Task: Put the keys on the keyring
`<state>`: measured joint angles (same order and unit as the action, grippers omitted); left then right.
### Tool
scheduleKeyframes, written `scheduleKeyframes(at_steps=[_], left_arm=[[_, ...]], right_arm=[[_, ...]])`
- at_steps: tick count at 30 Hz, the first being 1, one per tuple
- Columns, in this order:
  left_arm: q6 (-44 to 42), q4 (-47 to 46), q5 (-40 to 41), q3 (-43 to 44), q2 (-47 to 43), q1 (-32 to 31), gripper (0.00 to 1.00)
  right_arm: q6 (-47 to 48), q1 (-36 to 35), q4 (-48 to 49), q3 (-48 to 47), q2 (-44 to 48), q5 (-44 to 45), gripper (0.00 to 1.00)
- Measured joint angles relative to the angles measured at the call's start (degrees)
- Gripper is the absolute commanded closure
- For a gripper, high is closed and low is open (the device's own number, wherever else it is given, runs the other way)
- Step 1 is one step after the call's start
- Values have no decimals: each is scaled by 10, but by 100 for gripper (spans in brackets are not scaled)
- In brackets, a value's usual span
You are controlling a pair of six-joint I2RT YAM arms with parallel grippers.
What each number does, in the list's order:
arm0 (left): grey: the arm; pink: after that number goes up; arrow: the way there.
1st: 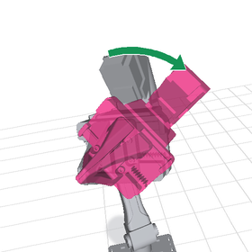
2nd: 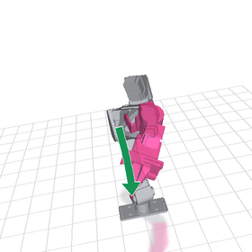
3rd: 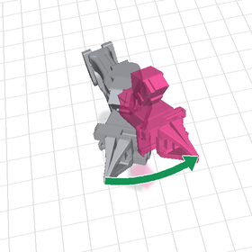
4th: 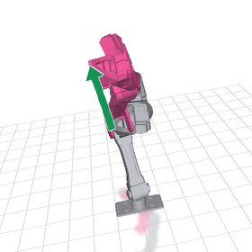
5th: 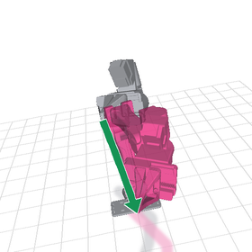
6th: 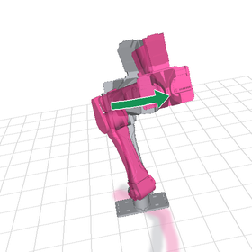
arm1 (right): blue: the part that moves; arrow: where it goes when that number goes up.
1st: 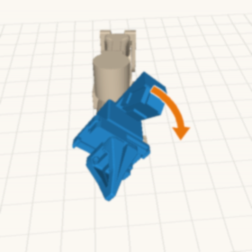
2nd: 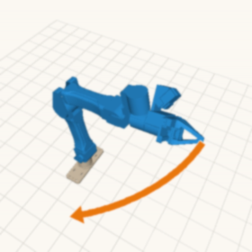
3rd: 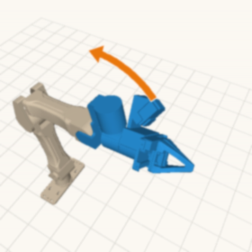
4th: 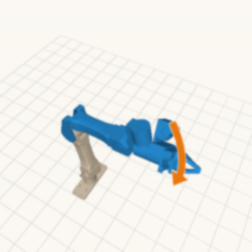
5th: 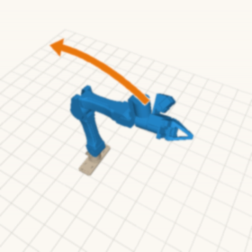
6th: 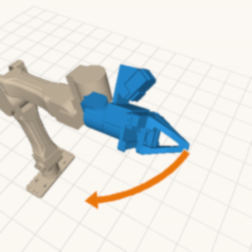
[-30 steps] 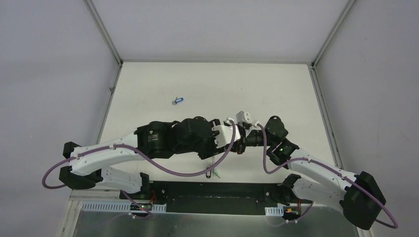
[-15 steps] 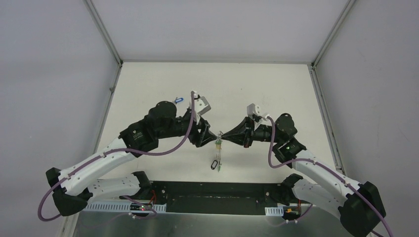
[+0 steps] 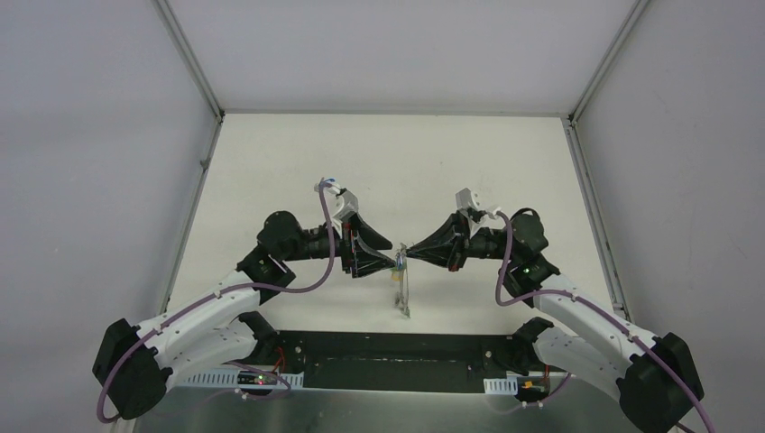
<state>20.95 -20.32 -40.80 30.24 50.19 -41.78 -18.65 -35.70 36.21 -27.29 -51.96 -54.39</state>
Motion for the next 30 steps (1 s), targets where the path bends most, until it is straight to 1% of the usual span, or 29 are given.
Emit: scheduleKeyframes(at_steps=[4, 11, 17, 22, 26, 30], left_arm=[[-13, -69, -40, 0, 5, 0, 52], [-35, -86, -75, 2, 24, 0, 64], [-37, -89, -73, 9, 45, -4, 65], [-39, -94, -65, 16, 50, -23, 65], [-40, -95, -55, 22, 55, -35, 75], [-40, -96, -43, 22, 59, -37, 87]], right_arm=[[-6, 0, 9, 0, 0, -4, 100], [-8, 0, 13, 0, -4, -5, 100], [-8, 0, 13, 0, -9, -5, 100], [-8, 0, 13, 0, -11, -5, 100], [-9, 0, 13, 0, -11, -6, 100], [-10, 1, 13, 0, -11, -10, 100]])
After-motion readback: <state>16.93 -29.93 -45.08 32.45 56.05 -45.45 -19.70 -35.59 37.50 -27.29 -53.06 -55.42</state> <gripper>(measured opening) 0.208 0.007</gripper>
